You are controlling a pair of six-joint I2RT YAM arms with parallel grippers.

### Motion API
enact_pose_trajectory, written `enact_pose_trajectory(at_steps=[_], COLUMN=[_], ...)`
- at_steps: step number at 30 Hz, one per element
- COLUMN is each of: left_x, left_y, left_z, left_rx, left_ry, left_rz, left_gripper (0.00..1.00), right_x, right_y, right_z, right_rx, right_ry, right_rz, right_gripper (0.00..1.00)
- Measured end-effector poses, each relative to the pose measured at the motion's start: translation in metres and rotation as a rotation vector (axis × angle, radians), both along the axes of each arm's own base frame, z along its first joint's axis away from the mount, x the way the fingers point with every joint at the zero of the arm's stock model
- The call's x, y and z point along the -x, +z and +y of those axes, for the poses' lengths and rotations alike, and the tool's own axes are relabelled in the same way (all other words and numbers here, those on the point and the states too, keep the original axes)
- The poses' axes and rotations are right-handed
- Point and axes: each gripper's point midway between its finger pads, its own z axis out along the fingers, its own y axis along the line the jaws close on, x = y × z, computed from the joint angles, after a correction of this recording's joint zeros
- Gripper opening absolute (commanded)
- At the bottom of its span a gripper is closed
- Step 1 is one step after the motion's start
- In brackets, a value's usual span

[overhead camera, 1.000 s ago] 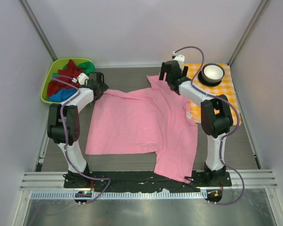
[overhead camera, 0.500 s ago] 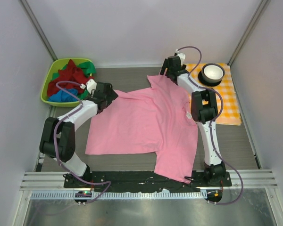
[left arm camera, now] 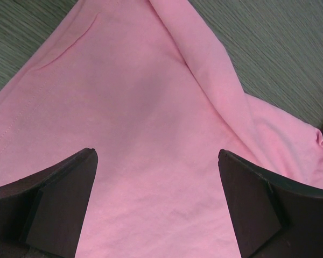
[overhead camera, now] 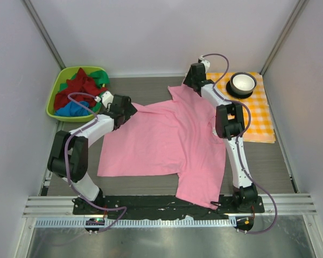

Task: Fold and stack the t-shirts

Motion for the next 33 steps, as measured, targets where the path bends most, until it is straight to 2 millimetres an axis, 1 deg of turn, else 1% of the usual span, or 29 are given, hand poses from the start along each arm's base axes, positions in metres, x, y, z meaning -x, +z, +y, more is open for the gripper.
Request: enact_pose_trajectory(at_steps=[2, 4, 5, 7, 9, 10, 11, 12, 21, 25, 28, 33], left_x=[0.0, -0.001, -0.001, -0.001, -0.001, -0.001, -0.001, -0.001, 0.0, 0.0, 0.001, 0.002], left_y=[0.0, 0.0, 0.0, 0.001, 0.001, 0.0, 0.0, 0.0, 0.0, -0.001, -0.003, -0.005], left_z=[0.001, 0.001, 0.001, 0.002, 0.003, 0.003, 0.003, 0.004, 0.005, 0.005, 0.006, 0.006], left_rx=[-0.003, -0.005, -0.005, -0.009, -0.015, -0.017, -0.02, -0.024, -0.036, -0.035, -0.037, -0.038], left_ry=[0.002, 0.004, 0.004, 0.003, 0.005, 0.004, 0.003, 0.001, -0.001, -0.001, -0.001, -0.001], left_rz=[-0.002, -0.004, -0.004, -0.004, -0.005, -0.005, -0.005, -0.004, -0.004, -0.004, 0.0, 0.004], left_gripper=[1.0, 1.0, 1.0, 1.0, 1.0, 1.0, 1.0, 1.0, 1.0, 1.0, 1.0, 1.0], right_x=[-0.004, -0.006, -0.006, -0.007, -0.008, -0.009, -0.01, -0.011, -0.012, -0.005, 0.0, -0.003], right_y=[-0.001, -0.005, -0.009, -0.016, -0.021, -0.022, -0.021, -0.021, -0.022, -0.021, -0.014, 0.019], right_z=[0.002, 0.003, 0.003, 0.004, 0.004, 0.005, 0.005, 0.005, 0.004, 0.001, -0.003, -0.01], right_rx=[-0.011, -0.016, -0.016, -0.016, -0.017, -0.017, -0.018, -0.017, 0.013, 0.073, 0.126, 0.182], right_ry=[-0.001, -0.002, -0.002, -0.001, -0.002, -0.002, -0.001, -0.002, 0.005, 0.002, -0.008, -0.044], right_rz=[-0.008, -0.006, -0.002, 0.005, 0.007, 0.005, 0.001, 0.0, -0.009, -0.026, -0.036, -0.098], right_gripper=[0.41, 0.4, 0.35, 0.32, 0.22, 0.16, 0.03, 0.01, 0.01, 0.01, 0.01, 0.01])
